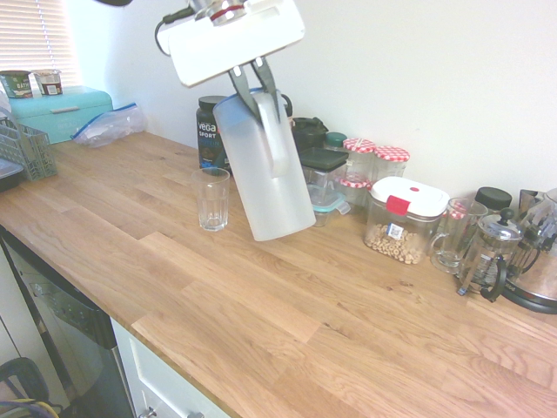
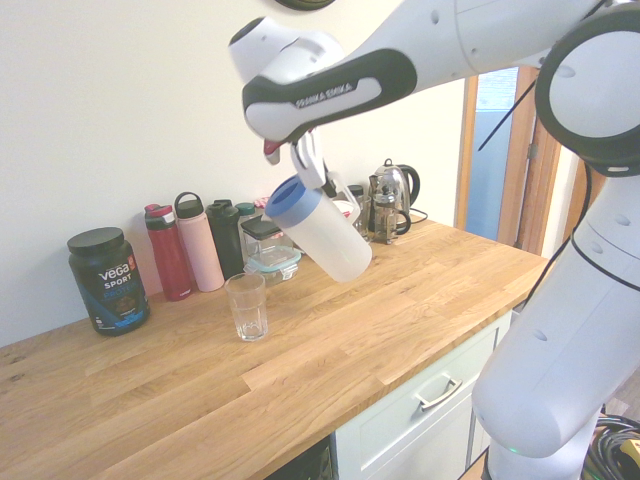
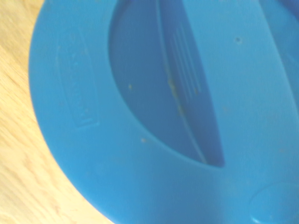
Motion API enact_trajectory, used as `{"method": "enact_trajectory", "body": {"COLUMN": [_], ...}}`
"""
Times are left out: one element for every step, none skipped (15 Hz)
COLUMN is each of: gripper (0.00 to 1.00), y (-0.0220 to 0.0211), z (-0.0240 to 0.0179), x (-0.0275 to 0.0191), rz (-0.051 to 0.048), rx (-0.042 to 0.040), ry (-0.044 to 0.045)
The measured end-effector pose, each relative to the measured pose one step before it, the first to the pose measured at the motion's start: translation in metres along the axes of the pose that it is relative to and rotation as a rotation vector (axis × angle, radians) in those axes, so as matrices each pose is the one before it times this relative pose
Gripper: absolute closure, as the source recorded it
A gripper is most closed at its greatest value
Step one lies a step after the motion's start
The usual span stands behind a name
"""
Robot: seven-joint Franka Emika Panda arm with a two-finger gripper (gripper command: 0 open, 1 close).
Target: Pour me some water
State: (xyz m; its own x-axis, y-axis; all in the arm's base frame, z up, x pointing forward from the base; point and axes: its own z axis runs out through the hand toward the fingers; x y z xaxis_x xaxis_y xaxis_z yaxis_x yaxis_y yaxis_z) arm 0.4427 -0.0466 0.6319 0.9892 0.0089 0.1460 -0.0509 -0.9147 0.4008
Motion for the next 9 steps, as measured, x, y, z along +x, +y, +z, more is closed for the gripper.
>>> {"method": "enact_trajectory", "body": {"gripper": [1.0,1.0,1.0,1.0,1.0,1.0,1.0,1.0,1.0], "y": [0.02648,0.0228,0.01756,0.01308,0.00989,0.00636,0.00471,0.00476,0.00475], "z": [0.00499,0.00751,0.01087,0.01393,0.01521,0.01417,0.01275,0.0105,0.00848], "x": [-0.00785,-0.00491,-0.00348,-0.00291,-0.00283,-0.00259,-0.00268,-0.00231,-0.00164], "rz": [0.05543,0.0544,0.05344,0.05062,0.0535,0.05323,0.05204,0.05294,0.05355], "rx": [0.0497,0.04486,0.04095,0.03879,0.03468,0.02434,0.01819,0.0141,0.00694], "ry": [0.00887,0.00912,0.00364,-0.00274,-0.00256,0.0004,0.00199,0.00613,0.01232]}}
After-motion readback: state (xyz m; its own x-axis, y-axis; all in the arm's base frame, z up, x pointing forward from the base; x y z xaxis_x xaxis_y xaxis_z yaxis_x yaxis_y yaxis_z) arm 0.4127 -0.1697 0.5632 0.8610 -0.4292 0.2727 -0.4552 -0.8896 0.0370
